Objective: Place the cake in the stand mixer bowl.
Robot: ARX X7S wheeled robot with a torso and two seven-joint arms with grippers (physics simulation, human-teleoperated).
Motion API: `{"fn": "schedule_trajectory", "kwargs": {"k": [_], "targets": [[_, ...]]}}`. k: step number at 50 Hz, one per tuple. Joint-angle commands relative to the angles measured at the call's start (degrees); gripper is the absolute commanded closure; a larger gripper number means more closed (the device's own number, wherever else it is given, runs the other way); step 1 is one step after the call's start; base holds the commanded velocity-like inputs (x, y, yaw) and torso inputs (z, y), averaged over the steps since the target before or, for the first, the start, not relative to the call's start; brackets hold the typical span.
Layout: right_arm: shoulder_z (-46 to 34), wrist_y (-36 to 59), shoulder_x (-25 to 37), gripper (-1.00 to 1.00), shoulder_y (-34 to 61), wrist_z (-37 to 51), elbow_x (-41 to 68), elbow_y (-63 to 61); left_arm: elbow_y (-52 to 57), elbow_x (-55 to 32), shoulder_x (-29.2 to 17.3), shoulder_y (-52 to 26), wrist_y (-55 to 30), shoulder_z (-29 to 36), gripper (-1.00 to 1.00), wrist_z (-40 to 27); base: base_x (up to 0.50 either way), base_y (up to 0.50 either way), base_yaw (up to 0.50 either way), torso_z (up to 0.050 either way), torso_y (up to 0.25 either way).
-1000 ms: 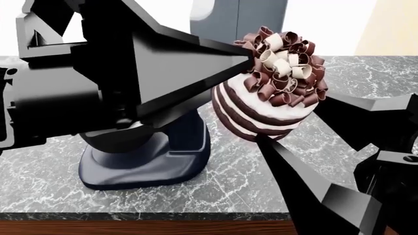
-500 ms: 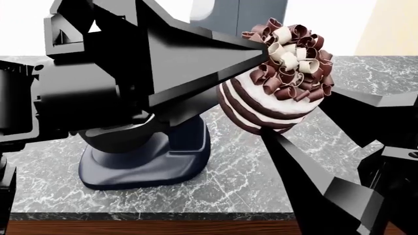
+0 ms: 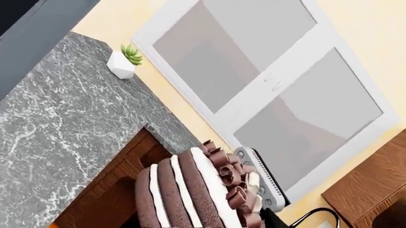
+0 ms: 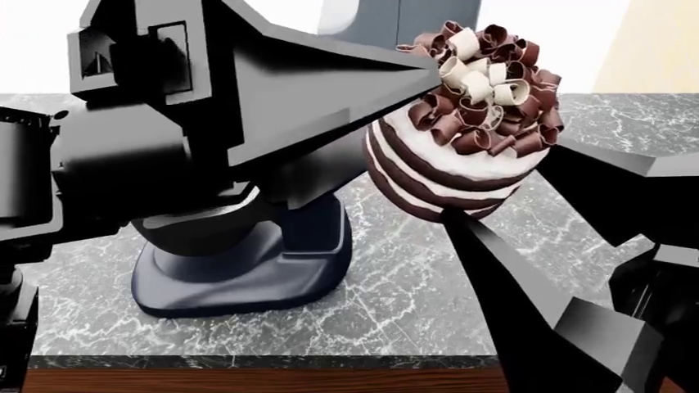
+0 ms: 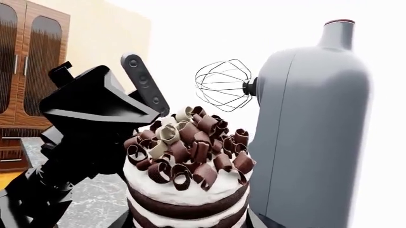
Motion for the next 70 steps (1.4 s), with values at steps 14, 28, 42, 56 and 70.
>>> {"fn": "schedule_trajectory", "kwargs": {"k": [14,28,42,56,70], "targets": [[0.35,-1.23,-0.92,1.0,2.58,-1.62,3.8,0.77,-3.99,10.19,-1.08,-0.65,-0.31,-0.79,1.0,0.49,0.0,0.0,0.0,0.001,0.001],[1.05,0.14,-1.03,-1.0,1.04,-1.95,0.88,2.72,-0.57,9.98,-3.38,-0.93,2.14,-2.49,1.0,-1.59,0.0,0.0,0.0,0.0,0.001],[4.28,2.01,-2.3,-1.0,-2.88,-4.12,-4.19,5.76,6.47,5.23,-7.94,-0.75,5.89,-4.96,1.0,-5.93,0.0,0.0,0.0,0.001,0.001],[1.08,1.97,-3.15,-1.0,-0.57,-1.36,-8.53,9.84,11.63,-0.39,-17.58,0.32,5.88,-9.22,1.0,-8.7,0.0,0.0,0.0,0.0,0.001],[-0.02,1.74,-3.65,-1.0,-0.29,-0.59,-9.06,9.71,17.05,-5.53,-27.8,2.02,10.28,-16.55,1.0,-11.92,0.0,0.0,0.0,0.001,0.001]]}}
